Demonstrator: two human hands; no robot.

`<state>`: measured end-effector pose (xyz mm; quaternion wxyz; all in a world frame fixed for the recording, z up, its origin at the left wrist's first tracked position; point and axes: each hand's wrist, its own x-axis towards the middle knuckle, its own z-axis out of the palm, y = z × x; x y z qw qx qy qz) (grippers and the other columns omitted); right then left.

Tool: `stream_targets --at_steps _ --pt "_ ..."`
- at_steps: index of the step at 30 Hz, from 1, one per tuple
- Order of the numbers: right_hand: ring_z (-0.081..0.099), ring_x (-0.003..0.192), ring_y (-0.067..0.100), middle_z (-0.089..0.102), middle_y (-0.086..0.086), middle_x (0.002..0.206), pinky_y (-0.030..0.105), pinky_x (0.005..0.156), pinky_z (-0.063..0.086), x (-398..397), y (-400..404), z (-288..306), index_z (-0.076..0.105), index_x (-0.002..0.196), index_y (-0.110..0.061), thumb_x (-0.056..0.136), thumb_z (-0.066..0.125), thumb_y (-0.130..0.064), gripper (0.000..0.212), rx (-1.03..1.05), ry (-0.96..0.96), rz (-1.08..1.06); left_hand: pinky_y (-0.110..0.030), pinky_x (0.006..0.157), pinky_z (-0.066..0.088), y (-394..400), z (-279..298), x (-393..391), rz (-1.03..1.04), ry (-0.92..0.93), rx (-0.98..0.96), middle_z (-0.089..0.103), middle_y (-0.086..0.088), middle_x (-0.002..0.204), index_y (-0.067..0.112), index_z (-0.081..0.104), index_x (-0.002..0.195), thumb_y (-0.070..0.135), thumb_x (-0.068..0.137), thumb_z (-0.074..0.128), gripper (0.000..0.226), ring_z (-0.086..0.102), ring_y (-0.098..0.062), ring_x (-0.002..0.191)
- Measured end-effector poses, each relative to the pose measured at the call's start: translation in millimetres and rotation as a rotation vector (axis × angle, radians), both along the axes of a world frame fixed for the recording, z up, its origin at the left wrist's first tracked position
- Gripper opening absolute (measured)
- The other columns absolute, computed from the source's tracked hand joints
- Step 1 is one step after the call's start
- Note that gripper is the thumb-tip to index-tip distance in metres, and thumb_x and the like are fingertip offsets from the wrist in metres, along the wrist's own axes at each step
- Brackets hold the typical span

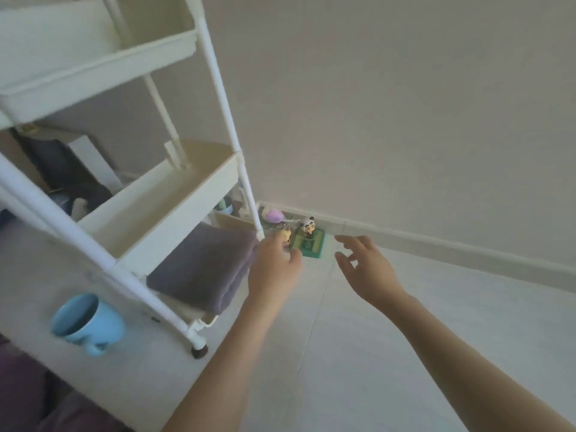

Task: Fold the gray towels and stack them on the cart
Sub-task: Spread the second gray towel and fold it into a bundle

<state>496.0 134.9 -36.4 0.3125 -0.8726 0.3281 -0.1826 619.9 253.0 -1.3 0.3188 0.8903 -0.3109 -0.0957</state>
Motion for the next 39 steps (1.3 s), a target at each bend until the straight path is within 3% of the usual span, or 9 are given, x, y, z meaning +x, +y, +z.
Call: stream_targets --at_steps 3,5,13,16,19,22,30,36,39 --pt "0.054 0.071 0.005 0.052 -0.006 0.106 0.026 0.074 0.045 -68 -3 11 0.055 0.124 -0.022 0.094 0.051 -0.024 0.031 0.014 -0.057 -0.189 -0.031 0.095 0.041 -30 7 -50 -0.24 0.048 0.018 0.051 -0.002 0.13 0.014 0.052 0.126 0.023 0.092 0.047 0.036 0.05 -0.021 0.118" --pt "0.05 0.066 -0.003 0.054 -0.006 0.103 0.028 0.074 0.047 -113 -2 14 0.058 0.12 -0.021 0.093 0.052 -0.021 0.028 0.017 -0.081 -0.315 -0.03 0.095 0.04 -46 8 -85 -0.369 0.068 0.037 0.046 -0.002 0.135 0.016 0.048 0.131 0.025 0.093 0.046 0.039 0.051 -0.02 0.117" --pt "0.053 0.064 0.007 0.056 -0.005 0.097 0.025 0.069 0.039 -325 31 10 0.06 0.116 -0.02 0.092 0.05 -0.019 0.026 0.033 -0.076 -0.851 -0.025 0.096 0.037 -93 -2 -271 -0.872 0.143 0.134 0.05 -0.003 0.135 0.018 0.053 0.128 0.026 0.091 0.049 0.038 0.051 -0.02 0.119" --pt "0.052 0.074 0.011 0.054 -0.007 0.095 0.024 0.073 0.036 -406 51 8 0.06 0.116 -0.02 0.092 0.05 -0.018 0.026 0.045 -0.069 -1.059 -0.025 0.099 0.035 -104 -7 -353 -1.036 0.151 0.179 0.051 -0.006 0.135 0.017 0.054 0.128 0.024 0.092 0.048 0.037 0.047 -0.019 0.124" --pt "0.053 0.088 0.014 0.057 -0.003 0.098 0.024 0.076 0.034 -461 65 3 0.06 0.116 -0.019 0.091 0.05 -0.018 0.027 0.055 -0.076 -1.17 -0.028 0.101 0.036 -111 -11 -409 -1.118 0.167 0.197 0.051 -0.009 0.134 0.017 0.054 0.128 0.024 0.092 0.048 0.037 0.047 -0.022 0.124" --pt "0.05 0.082 0.01 0.059 0.001 0.098 0.022 0.075 0.034 -524 69 -1 0.061 0.115 -0.017 0.091 0.052 -0.018 0.026 0.067 -0.109 -1.269 -0.029 0.099 0.039 -121 -13 -473 -1.181 0.196 0.194 0.053 -0.008 0.132 0.017 0.054 0.127 0.024 0.092 0.049 0.036 0.05 -0.022 0.121" --pt "0.058 0.075 0.015 0.056 0.003 0.104 0.039 0.075 0.052 -644 42 7 0.06 0.107 -0.021 0.091 0.054 -0.03 0.019 -0.017 -0.143 -1.418 -0.033 0.098 0.043 -155 -20 -593 -1.121 0.449 0.209 0.061 0.0 0.116 0.016 0.054 0.123 0.039 0.096 0.042 0.038 0.056 -0.021 0.111" --pt "0.062 0.079 0.018 0.057 -0.001 0.104 0.042 0.077 0.053 -687 7 12 0.053 0.121 -0.022 0.093 0.049 -0.036 0.031 -0.015 -0.221 -1.421 -0.046 0.11 0.034 -183 -50 -636 -0.823 0.8 0.271 0.032 -0.005 0.151 0.018 0.023 0.149 0.049 0.095 0.039 0.064 0.037 -0.026 0.135" --pt "0.06 0.097 0.023 0.06 0.0 0.099 0.04 0.082 0.049 -702 -9 9 0.051 0.124 -0.023 0.093 0.044 -0.042 0.036 0.068 -0.195 -1.426 -0.046 0.11 0.033 -194 -62 -647 -0.675 0.873 0.234 0.029 -0.006 0.153 0.018 0.017 0.15 0.048 0.095 0.039 0.067 0.035 -0.027 0.136"
